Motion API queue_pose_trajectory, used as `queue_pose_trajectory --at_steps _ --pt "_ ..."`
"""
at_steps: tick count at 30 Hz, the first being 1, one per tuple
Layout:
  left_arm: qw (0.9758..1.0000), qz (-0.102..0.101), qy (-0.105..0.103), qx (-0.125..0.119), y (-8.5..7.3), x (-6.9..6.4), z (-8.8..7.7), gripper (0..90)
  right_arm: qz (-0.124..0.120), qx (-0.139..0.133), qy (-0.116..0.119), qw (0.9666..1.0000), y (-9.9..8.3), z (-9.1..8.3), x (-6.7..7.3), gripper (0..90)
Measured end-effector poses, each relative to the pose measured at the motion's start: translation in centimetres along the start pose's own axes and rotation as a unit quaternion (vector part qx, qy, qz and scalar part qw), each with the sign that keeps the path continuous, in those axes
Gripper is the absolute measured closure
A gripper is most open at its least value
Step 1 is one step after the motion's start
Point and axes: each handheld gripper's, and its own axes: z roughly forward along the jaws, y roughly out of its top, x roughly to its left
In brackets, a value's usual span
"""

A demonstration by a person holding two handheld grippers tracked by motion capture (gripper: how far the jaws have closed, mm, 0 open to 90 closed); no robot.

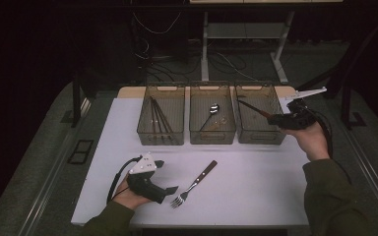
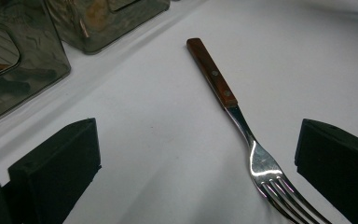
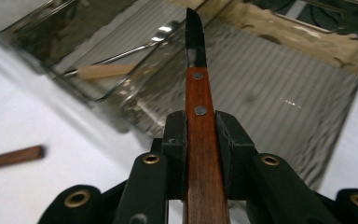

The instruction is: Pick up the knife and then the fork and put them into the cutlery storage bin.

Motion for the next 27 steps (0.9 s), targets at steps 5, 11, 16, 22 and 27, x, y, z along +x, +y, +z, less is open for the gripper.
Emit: queue_pose_trajectory --at_steps 5,11,16,22,27 --pt "1.0000 0.000 -0.001 0.001 0.0 0.0 0.1 0.0 0.017 0.008 -0.027 0.9995 0.4 1.0 -1.4 75.2" --pt "1.0000 0.000 -0.001 0.001 0.0 0.0 0.2 0.0 0.043 0.026 -0.046 0.9977 0.6 2.6 -2.6 75.2" --pt "1.0000 0.001 -0.003 0.002 0.0 -0.1 0.2 0.0 0.064 0.038 -0.051 0.9959 0.6 4.3 -3.1 75.2" --pt "1.0000 0.001 -0.007 0.003 0.0 -0.1 0.1 0.0 0.068 0.056 -0.052 0.9947 0.6 6.0 -2.7 75.1" --pt "1.0000 0.000 -0.009 0.003 0.0 -0.1 0.1 0.0 0.060 0.065 -0.065 0.9940 0.5 6.8 -2.5 74.9"
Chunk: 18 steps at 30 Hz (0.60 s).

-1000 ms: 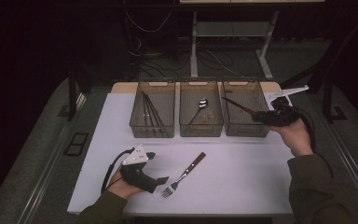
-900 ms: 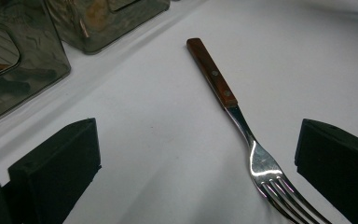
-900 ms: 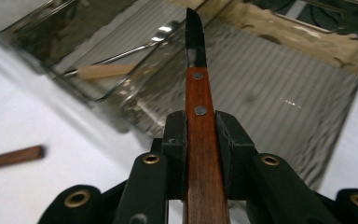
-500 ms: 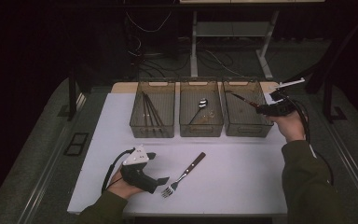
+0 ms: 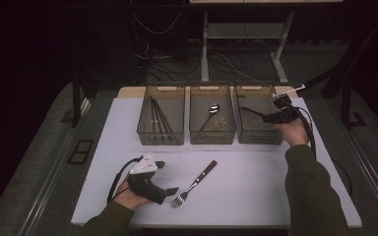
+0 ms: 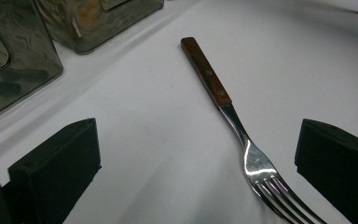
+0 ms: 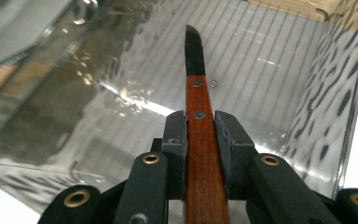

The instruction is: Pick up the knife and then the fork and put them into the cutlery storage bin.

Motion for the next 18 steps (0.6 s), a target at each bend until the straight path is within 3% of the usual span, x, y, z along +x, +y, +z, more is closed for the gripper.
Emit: queue_pose_trajectory --at_steps 2,6,9,18 --pt "1.0000 0.000 -0.001 0.002 0.0 0.0 0.0 0.0 -0.002 -0.004 -0.003 1.0000 0.0 0.0 0.0 73.5" --pt "1.0000 0.000 0.000 0.002 0.0 0.0 0.0 0.0 -0.006 -0.033 -0.004 0.9994 0.0 -0.7 0.0 54.2" --pt "1.0000 0.000 0.002 0.001 0.0 0.0 -0.1 0.0 -0.002 -0.047 -0.003 0.9989 -0.2 -1.6 -0.1 46.6" --pt "0.9999 -0.005 0.009 0.007 0.0 0.0 0.0 0.0 -0.018 -0.117 0.053 0.9916 -2.6 -5.4 0.9 32.1"
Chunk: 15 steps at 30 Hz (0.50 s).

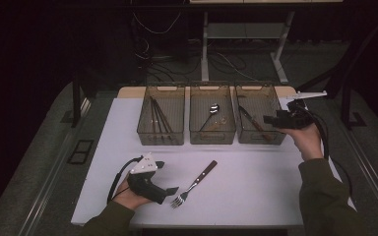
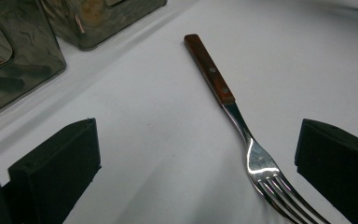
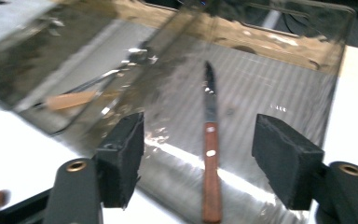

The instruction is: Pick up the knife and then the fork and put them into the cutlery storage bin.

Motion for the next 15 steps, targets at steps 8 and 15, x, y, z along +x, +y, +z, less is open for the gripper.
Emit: queue_pose_trajectory --at_steps 8,15 --pt "1.0000 -0.002 0.004 0.002 0.1 0.0 0.0 0.0 -0.023 -0.013 0.037 0.9990 -2.7 -2.0 2.0 20.5" --pt "0.9999 -0.009 0.009 0.005 0.2 0.0 0.0 0.0 -0.044 -0.025 0.065 0.9966 -5.4 -3.0 3.9 20.3"
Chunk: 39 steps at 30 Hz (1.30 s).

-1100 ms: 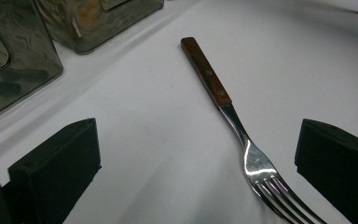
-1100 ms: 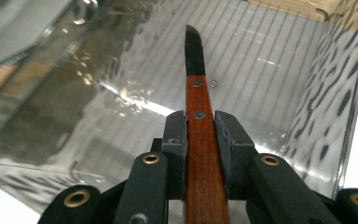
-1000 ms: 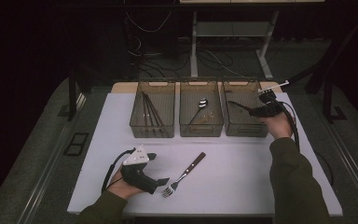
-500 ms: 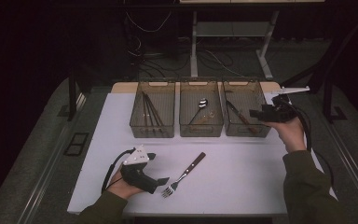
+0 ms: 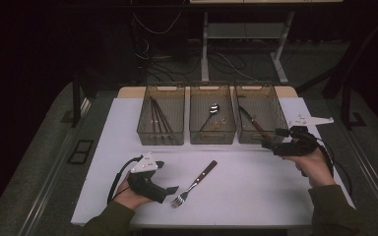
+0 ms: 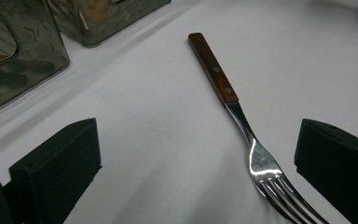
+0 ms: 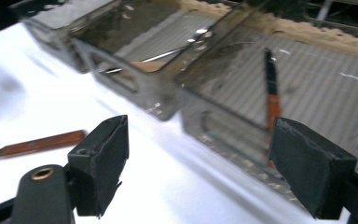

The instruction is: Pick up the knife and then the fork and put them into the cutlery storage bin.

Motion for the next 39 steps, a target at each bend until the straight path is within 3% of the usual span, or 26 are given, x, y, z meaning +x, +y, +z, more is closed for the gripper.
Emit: queue_pose_trajectory --at_steps 8,15,21,30,39 --pt "0.9999 -0.009 0.005 -0.006 0.7 -0.2 0.3 14.5 -0.020 0.002 0.015 0.9997 -3.4 0.4 2.6 17.7" --pt "0.9998 -0.014 0.005 -0.011 1.4 -0.4 0.7 23.2 -0.033 -0.011 0.025 0.9991 -6.2 0.2 3.8 17.7" --pt "0.9998 -0.016 -0.006 -0.011 2.3 -1.2 1.6 33.5 -0.034 -0.001 0.027 0.9991 -8.1 -0.1 4.7 17.7" --pt "0.9991 -0.008 -0.021 0.035 3.2 -2.4 4.8 49.9 -0.046 0.006 0.031 0.9984 -8.5 0.0 5.3 17.7" --pt "0.9974 0.007 -0.006 0.072 3.7 -3.3 7.3 63.6 -0.041 0.002 0.028 0.9988 -8.4 -0.2 4.9 17.7"
